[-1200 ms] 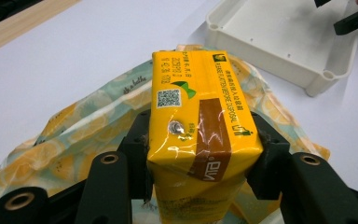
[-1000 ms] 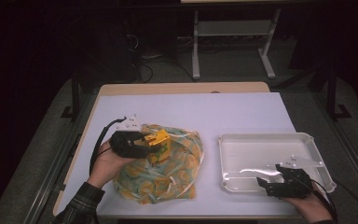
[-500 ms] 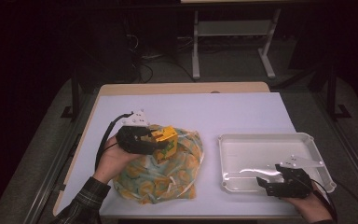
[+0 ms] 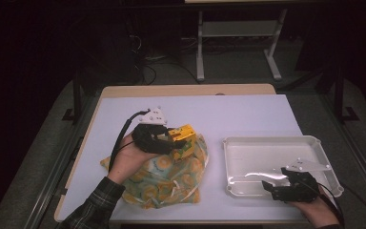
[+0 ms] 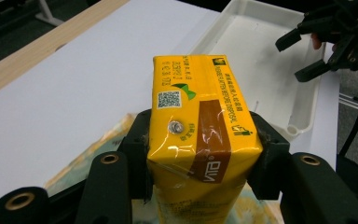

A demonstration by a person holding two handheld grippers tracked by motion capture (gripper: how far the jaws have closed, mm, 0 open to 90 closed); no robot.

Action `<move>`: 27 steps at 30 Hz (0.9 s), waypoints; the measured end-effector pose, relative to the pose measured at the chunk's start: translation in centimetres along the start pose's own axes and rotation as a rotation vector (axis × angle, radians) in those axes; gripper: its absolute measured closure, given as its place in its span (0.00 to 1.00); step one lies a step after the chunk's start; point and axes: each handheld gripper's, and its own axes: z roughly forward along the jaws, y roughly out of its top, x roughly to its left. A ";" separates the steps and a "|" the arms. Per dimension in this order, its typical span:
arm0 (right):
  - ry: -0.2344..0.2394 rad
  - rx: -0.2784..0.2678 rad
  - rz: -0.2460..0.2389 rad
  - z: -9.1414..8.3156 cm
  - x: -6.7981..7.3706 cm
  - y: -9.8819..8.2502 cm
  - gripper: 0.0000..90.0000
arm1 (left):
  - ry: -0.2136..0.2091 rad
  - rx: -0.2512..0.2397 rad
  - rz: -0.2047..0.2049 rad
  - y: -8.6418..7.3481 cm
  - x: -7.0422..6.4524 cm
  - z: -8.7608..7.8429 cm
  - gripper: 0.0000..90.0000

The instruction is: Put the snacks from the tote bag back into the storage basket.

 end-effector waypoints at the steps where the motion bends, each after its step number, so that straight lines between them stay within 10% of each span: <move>1: 0.001 0.000 0.000 0.0 0.0 0.0 0.15 | -0.002 -0.004 0.005 0.2 -0.1 0.2 0.57; 27: 0.016 -0.009 -0.004 0.0 0.1 0.1 0.14 | -0.068 -0.051 0.045 4.6 -2.6 7.6 0.57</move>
